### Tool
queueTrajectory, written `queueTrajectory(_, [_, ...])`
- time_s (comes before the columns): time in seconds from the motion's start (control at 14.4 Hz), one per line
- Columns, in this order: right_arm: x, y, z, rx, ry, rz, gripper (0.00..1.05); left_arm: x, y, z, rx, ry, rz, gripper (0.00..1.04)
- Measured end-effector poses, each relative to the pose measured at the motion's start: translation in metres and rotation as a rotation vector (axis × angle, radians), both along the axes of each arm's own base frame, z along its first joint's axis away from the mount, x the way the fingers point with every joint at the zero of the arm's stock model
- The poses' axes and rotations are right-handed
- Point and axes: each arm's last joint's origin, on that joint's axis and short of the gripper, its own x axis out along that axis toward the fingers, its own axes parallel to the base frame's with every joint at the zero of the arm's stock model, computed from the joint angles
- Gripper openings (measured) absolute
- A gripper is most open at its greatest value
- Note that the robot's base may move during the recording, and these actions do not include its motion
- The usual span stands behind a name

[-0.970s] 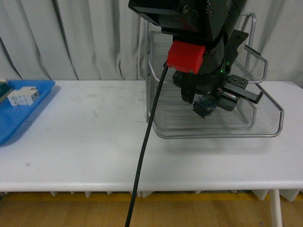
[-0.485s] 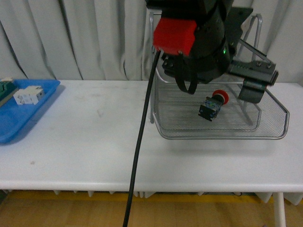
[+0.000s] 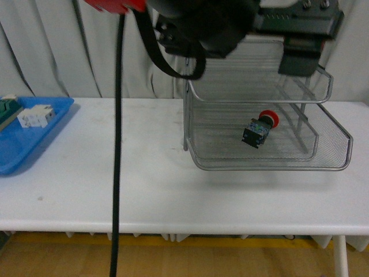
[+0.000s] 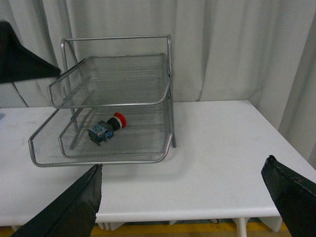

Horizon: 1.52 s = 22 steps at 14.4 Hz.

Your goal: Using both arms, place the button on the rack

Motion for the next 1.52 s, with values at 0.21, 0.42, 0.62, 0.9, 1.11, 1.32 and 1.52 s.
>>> queueTrajectory(0.21, [0.000, 0.000, 0.000, 0.000, 0.000, 0.000, 0.98, -0.036, 0.075, 0.023, -0.129, -0.403, 0.472, 0.75])
queueTrajectory(0.42, [0.000, 0.000, 0.000, 0.000, 0.000, 0.002, 0.98, -0.170, 0.214, -0.066, -0.128, -0.458, 0.641, 0.02])
queueTrajectory(0.62, [0.000, 0.000, 0.000, 0.000, 0.000, 0.002, 0.98, -0.185, 0.222, -0.071, -0.130, -0.465, 0.649, 0.02])
queueTrajectory(0.9, [0.000, 0.000, 0.000, 0.000, 0.000, 0.002, 0.98, -0.190, 0.224, -0.075, -0.128, -0.459, 0.644, 0.02])
queueTrajectory(1.11, [0.000, 0.000, 0.000, 0.000, 0.000, 0.002, 0.98, -0.194, 0.227, -0.076, -0.133, -0.459, 0.629, 0.02])
queueTrajectory(1.32, [0.000, 0.000, 0.000, 0.000, 0.000, 0.002, 0.98, -0.198, 0.234, -0.077, -0.129, -0.462, 0.636, 0.02])
queueTrajectory(1.52, [0.000, 0.000, 0.000, 0.000, 0.000, 0.002, 0.98, -0.207, 0.236, -0.081, -0.134, -0.479, 0.636, 0.02])
